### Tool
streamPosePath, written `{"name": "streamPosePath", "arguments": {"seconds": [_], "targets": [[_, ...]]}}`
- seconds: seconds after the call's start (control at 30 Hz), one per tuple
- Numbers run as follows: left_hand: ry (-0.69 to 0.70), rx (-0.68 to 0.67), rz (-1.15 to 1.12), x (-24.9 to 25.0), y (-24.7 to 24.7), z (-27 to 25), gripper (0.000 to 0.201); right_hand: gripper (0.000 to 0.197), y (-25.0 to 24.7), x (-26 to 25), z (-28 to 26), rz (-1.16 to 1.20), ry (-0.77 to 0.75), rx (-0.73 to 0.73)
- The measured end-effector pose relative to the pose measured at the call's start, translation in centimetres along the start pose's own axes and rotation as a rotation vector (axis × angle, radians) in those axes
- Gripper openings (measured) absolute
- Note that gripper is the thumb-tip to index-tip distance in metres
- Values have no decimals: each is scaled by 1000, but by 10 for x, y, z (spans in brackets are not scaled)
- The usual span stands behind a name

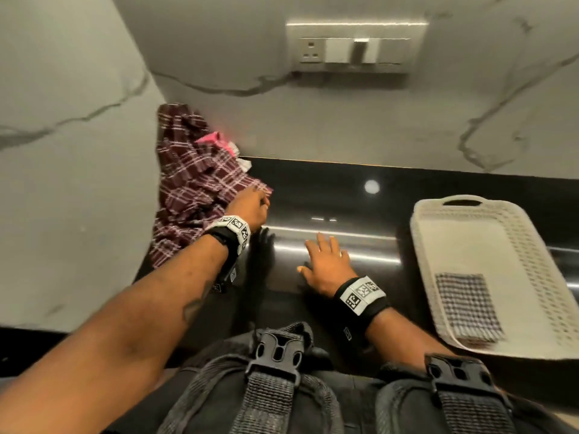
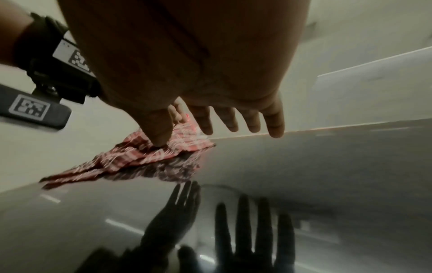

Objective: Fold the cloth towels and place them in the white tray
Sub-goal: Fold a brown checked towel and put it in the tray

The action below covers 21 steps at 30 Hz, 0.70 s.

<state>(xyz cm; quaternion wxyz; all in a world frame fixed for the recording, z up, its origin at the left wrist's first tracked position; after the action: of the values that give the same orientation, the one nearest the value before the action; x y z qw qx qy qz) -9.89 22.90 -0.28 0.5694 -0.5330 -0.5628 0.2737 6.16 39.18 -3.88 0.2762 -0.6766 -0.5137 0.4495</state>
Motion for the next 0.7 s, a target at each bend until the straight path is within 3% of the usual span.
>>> {"name": "streamPosePath", "arguments": {"seconds": [0.1, 0.17, 0.3, 0.37, 0.5, 0.7], "targets": [[-93, 154, 140, -82, -36, 3, 21, 70, 30, -56, 37, -55, -67, -79], [-150, 164, 242, -117, -50, 5, 33, 71, 48, -74, 52, -51, -42, -174], [-237, -15, 232, -169, -50, 7, 57, 81, 63, -84, 62, -47, 50, -237], [-201, -83, 223, -179, -40, 9, 55, 82, 62, -83, 62, -27, 61, -226], [-100, 122, 146, -180, -47, 9, 26, 83, 60, -82, 63, -10, 81, -227], [112, 430, -83, -148, -97, -18, 22, 84, 59, -82, 61, 15, 95, -200]]}}
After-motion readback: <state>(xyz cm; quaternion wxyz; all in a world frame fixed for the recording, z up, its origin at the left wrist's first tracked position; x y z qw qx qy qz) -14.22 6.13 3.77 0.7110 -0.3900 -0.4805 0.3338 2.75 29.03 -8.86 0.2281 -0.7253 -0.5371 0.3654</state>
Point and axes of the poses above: each hand's wrist, its own z-axis towards the middle knuckle, its own y-axis out of the palm, x = y × z, the point moved 6 cm from there along z, towards the middle knuckle, and after that the axes turned 6 degrees about -x, right-handed, at the moved point
